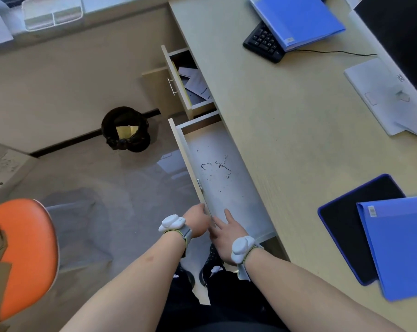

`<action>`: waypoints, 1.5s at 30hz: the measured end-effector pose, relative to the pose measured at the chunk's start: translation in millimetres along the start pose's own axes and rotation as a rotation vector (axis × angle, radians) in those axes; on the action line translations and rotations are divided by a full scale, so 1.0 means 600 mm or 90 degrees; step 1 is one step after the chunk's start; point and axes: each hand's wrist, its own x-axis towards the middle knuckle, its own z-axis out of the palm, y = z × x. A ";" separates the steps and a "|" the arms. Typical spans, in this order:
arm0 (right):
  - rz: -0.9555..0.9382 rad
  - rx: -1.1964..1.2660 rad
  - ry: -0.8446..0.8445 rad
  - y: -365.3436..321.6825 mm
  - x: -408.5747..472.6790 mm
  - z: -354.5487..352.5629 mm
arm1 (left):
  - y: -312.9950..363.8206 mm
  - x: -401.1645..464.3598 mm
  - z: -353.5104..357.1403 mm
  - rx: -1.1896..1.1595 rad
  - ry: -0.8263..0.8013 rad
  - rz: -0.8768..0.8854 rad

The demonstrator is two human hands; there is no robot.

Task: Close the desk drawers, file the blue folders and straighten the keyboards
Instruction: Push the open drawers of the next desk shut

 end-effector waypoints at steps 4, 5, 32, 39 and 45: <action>0.013 -0.003 -0.002 0.005 -0.008 -0.008 | 0.024 0.007 0.009 -0.014 -0.002 -0.015; 0.019 -0.006 -0.011 0.009 -0.011 -0.006 | 0.030 0.010 0.012 -0.020 -0.005 -0.017; 0.038 -0.412 -0.336 0.123 -0.066 -0.011 | 0.116 0.022 0.022 0.055 -0.044 0.125; 0.078 -0.492 -0.367 0.107 -0.062 -0.011 | 0.117 0.030 0.036 0.076 -0.060 0.131; 0.094 -0.237 -0.188 0.138 -0.048 -0.012 | 0.132 0.051 0.049 0.114 -0.063 0.128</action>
